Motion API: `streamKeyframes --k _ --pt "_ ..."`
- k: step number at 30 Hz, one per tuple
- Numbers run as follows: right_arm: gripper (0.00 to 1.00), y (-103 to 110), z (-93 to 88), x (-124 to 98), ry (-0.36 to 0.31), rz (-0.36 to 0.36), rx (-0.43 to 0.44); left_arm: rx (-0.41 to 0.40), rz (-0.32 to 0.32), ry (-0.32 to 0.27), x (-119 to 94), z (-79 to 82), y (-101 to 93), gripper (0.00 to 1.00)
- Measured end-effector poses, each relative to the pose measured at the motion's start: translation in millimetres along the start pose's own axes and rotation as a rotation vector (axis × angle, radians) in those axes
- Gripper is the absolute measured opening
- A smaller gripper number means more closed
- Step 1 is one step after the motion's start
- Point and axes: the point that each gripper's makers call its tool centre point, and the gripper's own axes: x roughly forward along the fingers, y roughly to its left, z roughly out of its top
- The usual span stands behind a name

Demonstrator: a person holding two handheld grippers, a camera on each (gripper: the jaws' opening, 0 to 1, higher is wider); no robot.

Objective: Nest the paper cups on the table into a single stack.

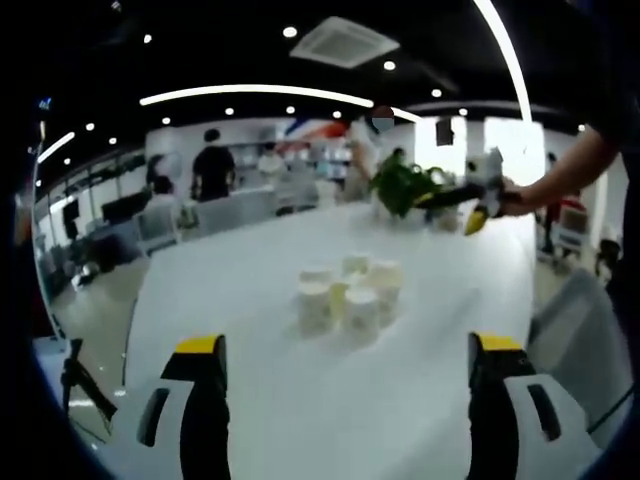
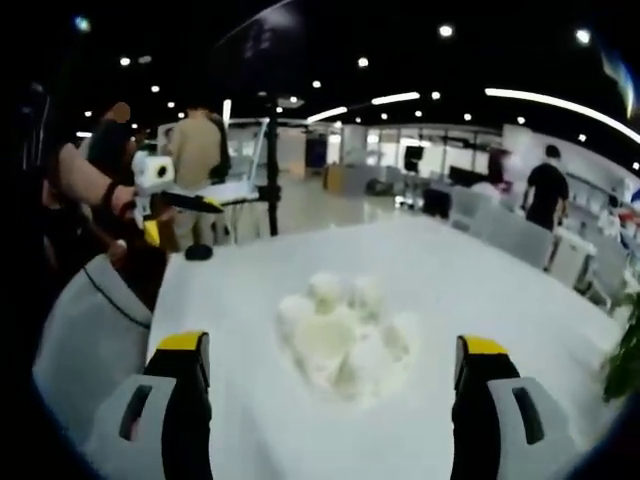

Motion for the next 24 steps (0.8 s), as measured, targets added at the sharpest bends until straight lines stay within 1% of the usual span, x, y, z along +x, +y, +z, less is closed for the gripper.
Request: streamKeyframes --k 3,4,13,18,20,21,24 --pt "1.00 1 3.5 3 -0.009 0.012 -0.004 0.004 -0.001 -0.003 2 0.4 -0.3 1.00" --pt "1.00 1 2.5 4 -0.001 0.015 -0.007 -0.002 -0.001 -0.003 3 0.3 -0.7 1.00" --pt "1.00 3 5.0 15 0.000 0.035 -0.014 -0.010 -0.020 -0.001 6 -2.4 -5.7 1.00" --pt "1.00 2 7.8 18 0.002 0.044 -0.036 -0.013 -0.013 0.000 7 -4.0 -4.2 1.00" --pt "0.99 2 11.5 20 -0.002 0.056 -0.039 -0.027 -0.016 -0.007 8 -1.7 -4.9 1.00" --pt "0.99 1 11.8 21 0.002 0.056 -0.044 -0.021 -0.015 -0.029 8 3.6 -4.9 1.00" --pt "0.99 -2 13.2 25 0.002 0.060 -0.049 -0.011 -0.010 -0.037 8 5.8 -3.7 1.00"
